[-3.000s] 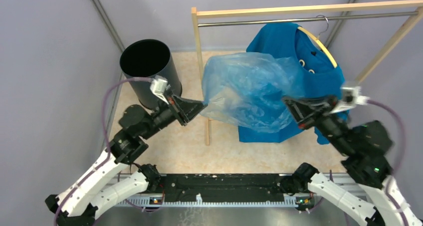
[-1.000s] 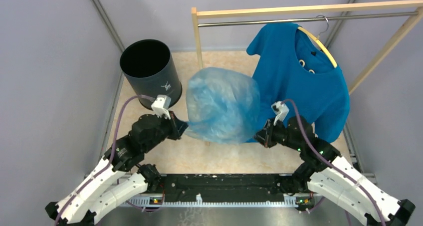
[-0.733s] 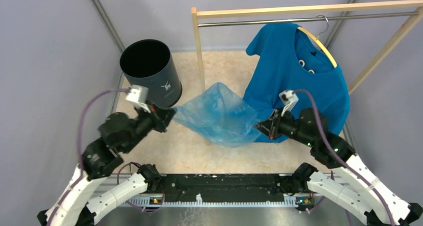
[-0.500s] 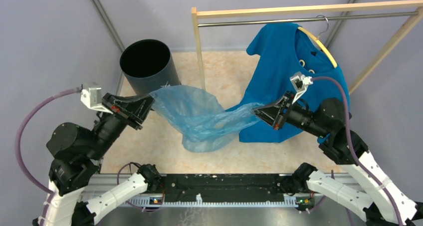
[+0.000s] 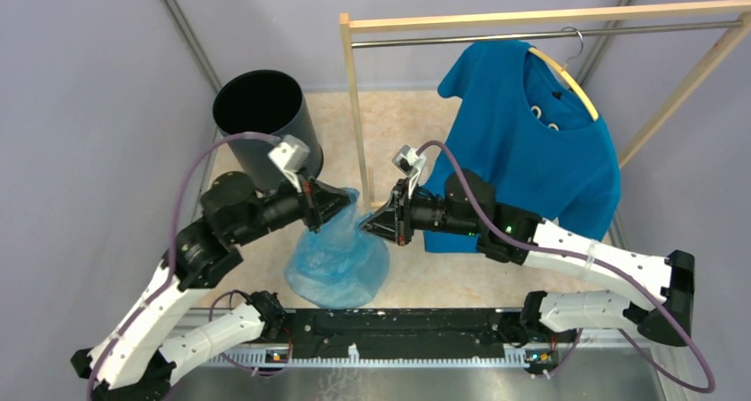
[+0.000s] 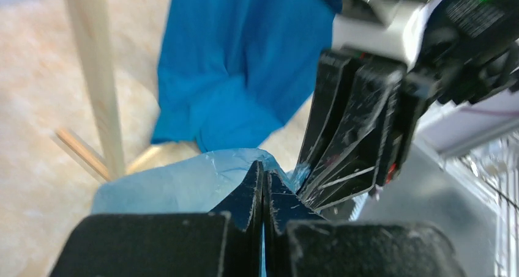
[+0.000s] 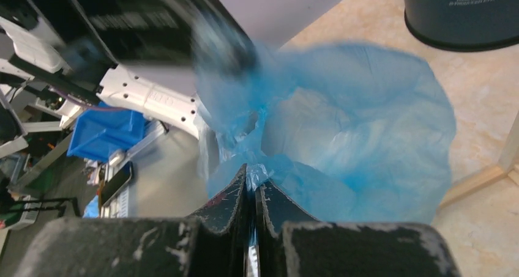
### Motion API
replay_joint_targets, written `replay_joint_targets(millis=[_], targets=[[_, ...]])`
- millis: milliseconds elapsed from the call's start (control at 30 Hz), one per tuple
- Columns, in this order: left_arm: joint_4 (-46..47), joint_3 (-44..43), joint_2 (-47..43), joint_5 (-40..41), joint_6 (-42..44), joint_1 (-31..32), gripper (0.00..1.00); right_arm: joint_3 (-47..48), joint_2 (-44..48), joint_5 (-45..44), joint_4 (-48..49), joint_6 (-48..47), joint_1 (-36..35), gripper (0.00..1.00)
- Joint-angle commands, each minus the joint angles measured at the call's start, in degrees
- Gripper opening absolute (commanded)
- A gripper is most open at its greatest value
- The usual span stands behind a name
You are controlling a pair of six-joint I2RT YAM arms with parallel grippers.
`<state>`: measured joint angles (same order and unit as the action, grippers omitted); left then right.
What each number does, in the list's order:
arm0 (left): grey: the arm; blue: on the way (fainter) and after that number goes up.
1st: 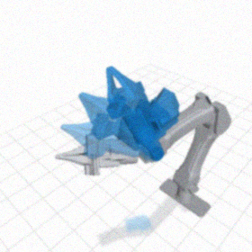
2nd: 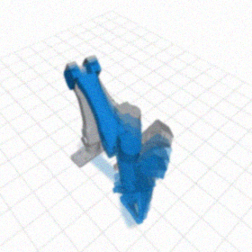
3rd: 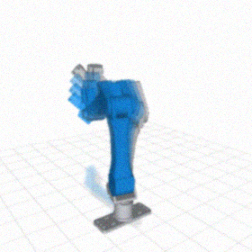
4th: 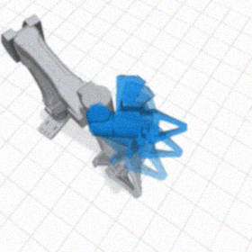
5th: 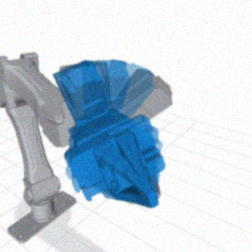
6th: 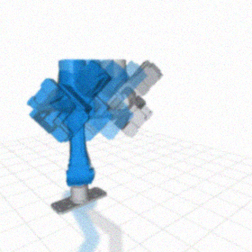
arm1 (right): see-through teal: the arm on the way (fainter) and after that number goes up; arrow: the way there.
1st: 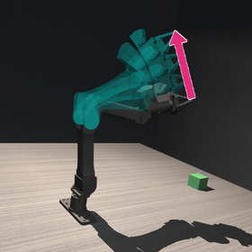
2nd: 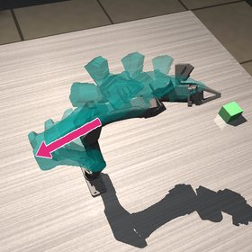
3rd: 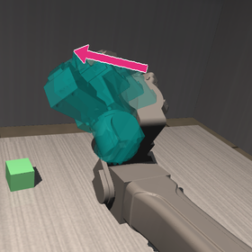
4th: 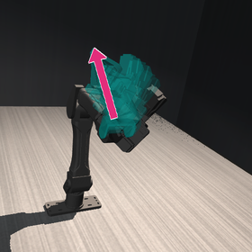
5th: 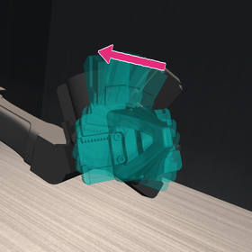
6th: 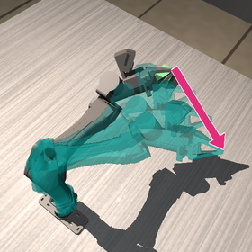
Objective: Put the trash bags into the trash bin
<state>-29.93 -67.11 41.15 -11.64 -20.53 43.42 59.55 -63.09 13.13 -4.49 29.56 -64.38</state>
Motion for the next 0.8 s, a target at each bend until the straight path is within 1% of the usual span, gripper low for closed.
replay_joint_targets(millis=[0, 100, 167, 233, 267, 333, 433, 533, 567, 633, 667, 767], targets=[[4.28, 4.24, 2.32, -8.25, -3.18, 0.0, 0.0, -1.48, 0.89, -1.47, 12.47, -0.62, -0.18, 0.06], [3.91, 5.44, 3.24, -4.73, -5.45, 0.0, 0.0, -4.0, 3.19, -5.68, 13.28, -0.58, -0.13, 0.12], [4.65, 6.42, 3.59, -4.42, -6.47, 0.0, 0.0, -6.28, 5.06, -7.96, 15.06, -0.44, -0.13, 0.2], [5.94, 7.24, 4.04, -5.33, -7.22, 0.0, 0.0, -8.97, 6.26, -8.56, 17.9, -0.24, -0.13, 0.35], [6.66, 7.52, 4.11, -5.93, -7.58, 0.0, 0.0, -10.04, 6.57, -8.78, 18.71, -0.46, -0.15, 0.45], [7.7, 7.69, 4.12, -6.52, -8.2, 0.0, 0.0, -11.19, 6.62, -9.61, 18.42, -1.63, -0.15, 0.6], [8.79, 7.78, 4.03, -7.09, -8.7, 0.0, 0.0, -11.34, 5.96, -10.82, 17.39, -3.16, -0.15, 0.76], [8.95, 7.7, 4.86, -7.82, -8.94, 0.0, 0.0, -12.15, 4.97, -9.68, 19.95, -3.91, -0.13, 0.89], [9.02, 7.78, 5.21, -8.17, -9.06, 0.0, 0.0, -12.51, 4.54, -9.74, 20.97, -4.04, -0.18, 0.92], [9.17, 7.85, 5.94, -9.46, -9.44, 0.0, 0.0, -12.66, 3.25, -10.76, 21.97, -4.08, -0.13, 0.93], [9.44, 7.99, 6.18, -9.92, -9.7, 0.0, 0.0, -12.48, 2.49, -11.01, 22.47, -3.89, -0.13, 0.92], [10.36, 8.31, 7.08, -10.67, -10.45, -0.01, 0.0, -12.73, -0.16, -10.77, 26.6, -2.46, -0.19, 0.83]])
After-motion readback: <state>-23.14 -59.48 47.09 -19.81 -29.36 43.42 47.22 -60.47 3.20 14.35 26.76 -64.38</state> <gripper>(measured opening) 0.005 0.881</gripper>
